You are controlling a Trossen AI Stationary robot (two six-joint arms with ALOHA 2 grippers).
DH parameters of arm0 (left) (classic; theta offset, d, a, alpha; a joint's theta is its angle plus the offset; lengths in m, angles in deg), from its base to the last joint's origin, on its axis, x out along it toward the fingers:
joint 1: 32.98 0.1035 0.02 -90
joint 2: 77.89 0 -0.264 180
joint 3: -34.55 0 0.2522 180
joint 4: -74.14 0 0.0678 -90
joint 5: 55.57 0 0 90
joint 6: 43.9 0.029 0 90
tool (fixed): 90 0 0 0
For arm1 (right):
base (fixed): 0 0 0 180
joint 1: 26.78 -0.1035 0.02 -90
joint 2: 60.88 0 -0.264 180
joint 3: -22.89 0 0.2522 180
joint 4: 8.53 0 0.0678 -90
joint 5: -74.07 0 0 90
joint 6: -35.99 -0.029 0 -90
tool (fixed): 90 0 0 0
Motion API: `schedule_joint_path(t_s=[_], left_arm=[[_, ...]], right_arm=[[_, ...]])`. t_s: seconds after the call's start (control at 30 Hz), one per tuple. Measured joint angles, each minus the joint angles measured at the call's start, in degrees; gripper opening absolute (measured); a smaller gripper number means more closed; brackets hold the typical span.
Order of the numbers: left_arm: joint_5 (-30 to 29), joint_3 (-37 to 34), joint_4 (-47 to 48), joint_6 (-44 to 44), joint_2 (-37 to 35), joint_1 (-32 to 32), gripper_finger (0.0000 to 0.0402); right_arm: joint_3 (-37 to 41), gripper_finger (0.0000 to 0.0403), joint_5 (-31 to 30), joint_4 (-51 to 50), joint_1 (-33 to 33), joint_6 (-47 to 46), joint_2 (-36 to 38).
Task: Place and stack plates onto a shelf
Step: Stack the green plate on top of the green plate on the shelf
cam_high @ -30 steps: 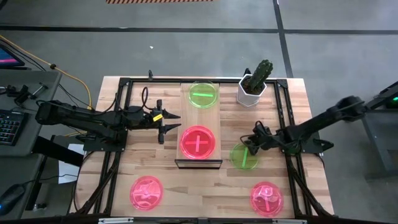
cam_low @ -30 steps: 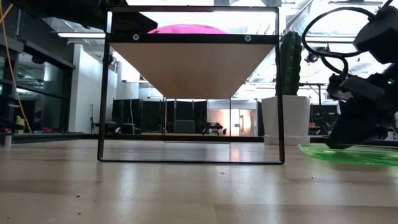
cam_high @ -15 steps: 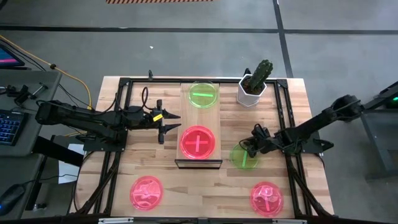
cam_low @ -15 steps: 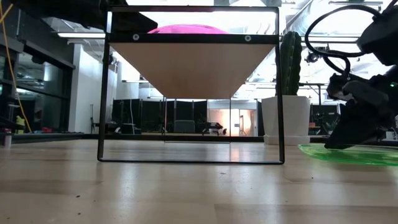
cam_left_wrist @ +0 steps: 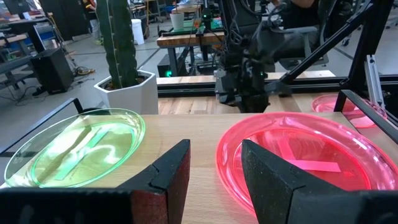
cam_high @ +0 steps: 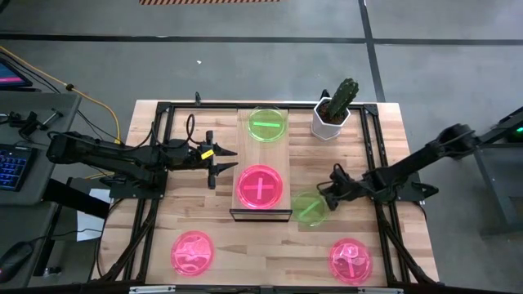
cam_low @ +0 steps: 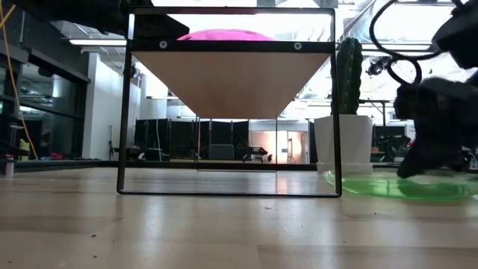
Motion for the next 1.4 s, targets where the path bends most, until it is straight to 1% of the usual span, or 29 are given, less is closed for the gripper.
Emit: schedule_joint_path(t_s=[0.33, 0.43, 0.57, 0.7, 0.83, 0.9, 1.0, 1.2, 1.3, 1.4], left_arm=[[0.00, 0.00, 0.00, 0.00, 0.00, 0.00, 0.0136], [0.00, 0.00, 0.00, 0.00, 0.00, -0.02, 0.0136], [0.00, 0.02, 0.00, 0.00, 0.00, -0.02, 0.0136], [0.00, 0.02, 0.00, 0.00, 0.00, -0.02, 0.0136], [0.00, 0.02, 0.00, 0.00, 0.00, -0.02, 0.0136], [0.00, 0.02, 0.03, 0.00, 0.00, 0.00, 0.0136], [0.00, 0.02, 0.08, -0.08, 0.00, 0.00, 0.0136], [0.00, 0.02, 0.09, -0.15, 0.00, -0.01, 0.0136], [0.01, 0.02, 0.09, -0.13, 0.00, -0.01, 0.0136], [0.02, 0.02, 0.10, -0.13, 0.00, -0.02, 0.0136]], right_arm=[[0.00, 0.0000, -1.15, -0.47, 0.06, 0.75, 10.45], [0.00, 0.0000, -1.46, -1.42, 0.06, 1.07, 12.49], [-0.04, 0.0000, -2.43, -3.34, 0.06, 1.46, 13.24], [-0.04, 0.0000, -5.03, -7.98, 0.01, -1.84, 12.09], [-0.04, 0.0005, -7.04, -7.12, -0.82, -4.24, 9.87], [-0.04, 0.0018, -7.67, -4.84, -1.89, -4.21, 8.67], [-0.07, 0.0055, -9.84, -2.46, -4.23, -4.44, 6.49], [-0.09, 0.0135, -15.03, -1.94, -8.80, -11.97, -0.05], [-0.11, 0.0158, -19.18, 2.51, -11.12, -13.47, -4.31], [-0.11, 0.0166, -22.45, 6.35, -12.40, -15.39, -8.58]])
